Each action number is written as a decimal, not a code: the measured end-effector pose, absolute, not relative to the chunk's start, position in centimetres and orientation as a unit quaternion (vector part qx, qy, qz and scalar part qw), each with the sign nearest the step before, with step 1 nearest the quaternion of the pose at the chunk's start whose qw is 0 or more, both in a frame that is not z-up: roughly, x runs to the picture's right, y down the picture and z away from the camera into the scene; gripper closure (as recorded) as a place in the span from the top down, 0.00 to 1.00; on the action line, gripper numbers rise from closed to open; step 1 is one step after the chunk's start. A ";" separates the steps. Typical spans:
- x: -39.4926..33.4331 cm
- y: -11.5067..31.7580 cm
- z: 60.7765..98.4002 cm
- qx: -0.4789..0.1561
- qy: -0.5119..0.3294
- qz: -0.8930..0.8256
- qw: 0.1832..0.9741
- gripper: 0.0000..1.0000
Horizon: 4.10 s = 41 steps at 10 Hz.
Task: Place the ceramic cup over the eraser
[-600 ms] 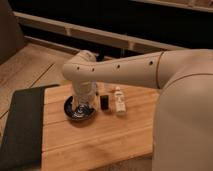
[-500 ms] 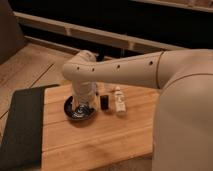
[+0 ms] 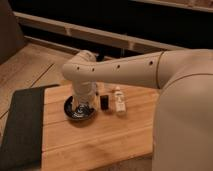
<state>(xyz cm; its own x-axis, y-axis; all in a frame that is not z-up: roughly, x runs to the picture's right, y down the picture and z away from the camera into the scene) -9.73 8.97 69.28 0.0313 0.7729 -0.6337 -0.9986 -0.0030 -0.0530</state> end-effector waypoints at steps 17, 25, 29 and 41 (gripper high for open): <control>-10.1 8.5 69.5 -0.259 0.211 0.657 0.675 0.65; -8.9 -1.7 70.6 -0.220 0.076 0.638 0.734 0.65; -9.9 0.4 72.5 -0.206 0.097 0.593 0.772 0.65; 0.2 -6.2 84.5 -0.207 -0.001 0.676 0.707 0.65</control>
<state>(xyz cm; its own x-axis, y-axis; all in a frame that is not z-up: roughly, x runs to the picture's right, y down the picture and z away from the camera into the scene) 0.18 -6.22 84.54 0.0856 0.9565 -0.2788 -0.9556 -0.0003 -0.2945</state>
